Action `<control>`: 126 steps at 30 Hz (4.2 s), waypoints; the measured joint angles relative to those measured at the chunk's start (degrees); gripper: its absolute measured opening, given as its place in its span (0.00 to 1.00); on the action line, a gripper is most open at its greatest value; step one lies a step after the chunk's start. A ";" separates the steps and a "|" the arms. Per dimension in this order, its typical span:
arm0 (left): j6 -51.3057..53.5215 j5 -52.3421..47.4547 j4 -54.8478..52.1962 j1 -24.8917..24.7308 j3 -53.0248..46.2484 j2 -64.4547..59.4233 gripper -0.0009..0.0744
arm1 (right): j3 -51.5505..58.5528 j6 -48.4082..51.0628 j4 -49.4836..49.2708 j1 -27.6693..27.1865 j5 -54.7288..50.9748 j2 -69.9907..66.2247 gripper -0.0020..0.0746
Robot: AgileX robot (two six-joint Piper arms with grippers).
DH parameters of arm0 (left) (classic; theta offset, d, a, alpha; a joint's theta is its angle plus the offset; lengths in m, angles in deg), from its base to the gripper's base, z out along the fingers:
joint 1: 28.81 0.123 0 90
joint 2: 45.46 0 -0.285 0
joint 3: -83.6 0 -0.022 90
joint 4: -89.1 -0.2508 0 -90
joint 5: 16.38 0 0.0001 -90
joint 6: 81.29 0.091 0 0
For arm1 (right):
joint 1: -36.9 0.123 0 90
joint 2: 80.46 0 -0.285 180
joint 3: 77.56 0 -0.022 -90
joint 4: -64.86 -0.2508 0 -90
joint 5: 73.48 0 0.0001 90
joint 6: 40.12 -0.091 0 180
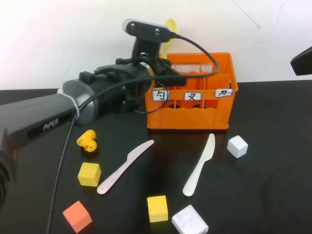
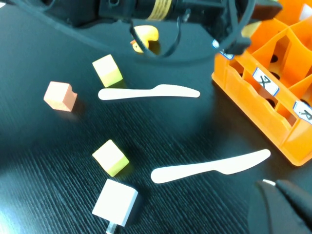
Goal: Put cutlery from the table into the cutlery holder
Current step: Place the spoon on the box, then pick up the knife
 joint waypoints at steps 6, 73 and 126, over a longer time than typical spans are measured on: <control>-2.40 -0.84 -0.38 0.54 0.00 -1.42 0.21 | 0.00 0.00 0.00 0.00 0.00 0.00 0.02; 67.47 -52.51 75.95 0.44 -4.49 10.73 0.04 | 40.58 -2.40 12.27 16.19 29.31 0.00 0.02; 68.00 -45.56 77.26 1.01 -3.00 -3.25 0.13 | 42.94 -2.94 11.73 16.19 24.10 0.00 0.02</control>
